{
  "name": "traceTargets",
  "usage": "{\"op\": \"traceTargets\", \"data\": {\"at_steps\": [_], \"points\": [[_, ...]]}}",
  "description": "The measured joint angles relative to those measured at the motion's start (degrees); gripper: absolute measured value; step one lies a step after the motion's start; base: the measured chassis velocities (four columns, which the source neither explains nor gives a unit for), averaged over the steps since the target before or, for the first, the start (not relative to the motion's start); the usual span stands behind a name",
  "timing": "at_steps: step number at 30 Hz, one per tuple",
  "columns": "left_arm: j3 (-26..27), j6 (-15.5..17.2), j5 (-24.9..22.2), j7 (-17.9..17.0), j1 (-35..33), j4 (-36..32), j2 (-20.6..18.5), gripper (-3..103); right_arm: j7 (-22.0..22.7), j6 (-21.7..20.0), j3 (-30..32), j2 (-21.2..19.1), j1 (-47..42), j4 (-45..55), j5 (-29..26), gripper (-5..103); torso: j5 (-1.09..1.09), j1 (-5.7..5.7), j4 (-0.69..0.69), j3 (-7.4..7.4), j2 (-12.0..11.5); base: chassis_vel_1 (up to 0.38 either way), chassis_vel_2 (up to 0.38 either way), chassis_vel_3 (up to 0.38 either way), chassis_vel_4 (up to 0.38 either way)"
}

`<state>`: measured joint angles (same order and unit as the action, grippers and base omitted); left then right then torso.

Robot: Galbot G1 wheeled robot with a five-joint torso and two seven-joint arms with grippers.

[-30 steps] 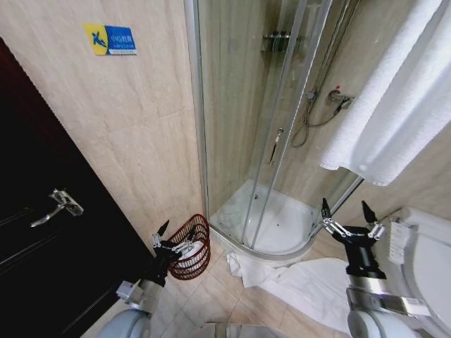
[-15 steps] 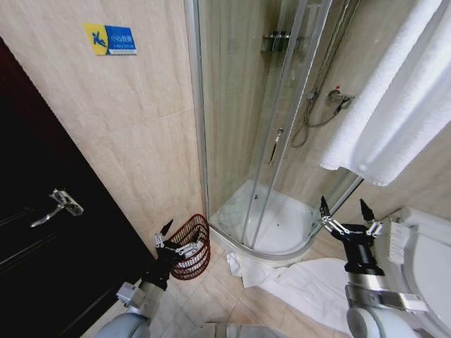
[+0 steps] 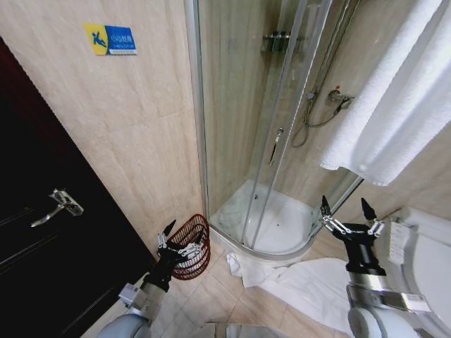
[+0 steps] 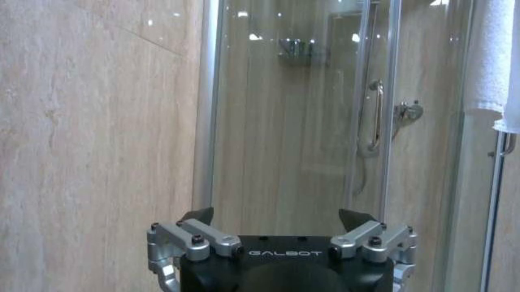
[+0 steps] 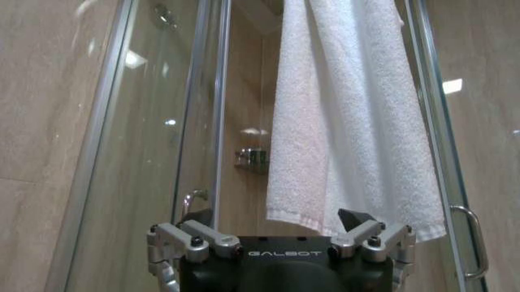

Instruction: Discard the used towel into the hamper.

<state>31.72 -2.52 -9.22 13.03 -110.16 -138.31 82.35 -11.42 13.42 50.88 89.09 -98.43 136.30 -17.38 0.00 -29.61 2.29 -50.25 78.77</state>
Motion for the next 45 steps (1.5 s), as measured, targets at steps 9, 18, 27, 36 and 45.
{"op": "traceTargets", "data": {"at_steps": [9,18,27,36,45], "points": [[0.0,0.0,0.0,-0.01,0.0,0.0,0.0,100,0.0,0.0,0.0,0.0,0.01,-0.01,0.0,100,0.0,0.0,0.0,0.0,0.0,0.0,0.0,0.0,0.0],[0.0,-0.02,-0.01,-0.02,0.0,0.0,0.0,100,0.02,0.01,0.16,-0.09,-0.01,0.0,-0.03,100,0.01,0.0,-0.01,0.0,0.0,0.0,0.0,0.0,0.0],[-0.01,-0.02,-0.01,-0.03,0.0,0.01,0.01,100,7.2,-1.4,10.6,-6.05,-2.16,6.93,-4.61,100,0.02,0.0,-0.01,0.0,-0.01,0.0,0.0,0.0,0.0],[0.0,-0.02,-0.01,-0.03,0.0,0.01,0.01,100,7.61,-2.62,11.5,-6.78,-1.99,7.21,-4.9,100,-0.01,0.0,-0.01,0.01,-0.01,0.0,0.0,0.0,0.0],[0.0,-0.02,-0.01,-0.02,0.0,0.01,0.0,100,4.23,0.15,22.68,-11.39,0.42,5.6,-14.32,100,0.0,0.0,-0.01,0.0,-0.01,0.0,0.0,0.0,0.0]]}}
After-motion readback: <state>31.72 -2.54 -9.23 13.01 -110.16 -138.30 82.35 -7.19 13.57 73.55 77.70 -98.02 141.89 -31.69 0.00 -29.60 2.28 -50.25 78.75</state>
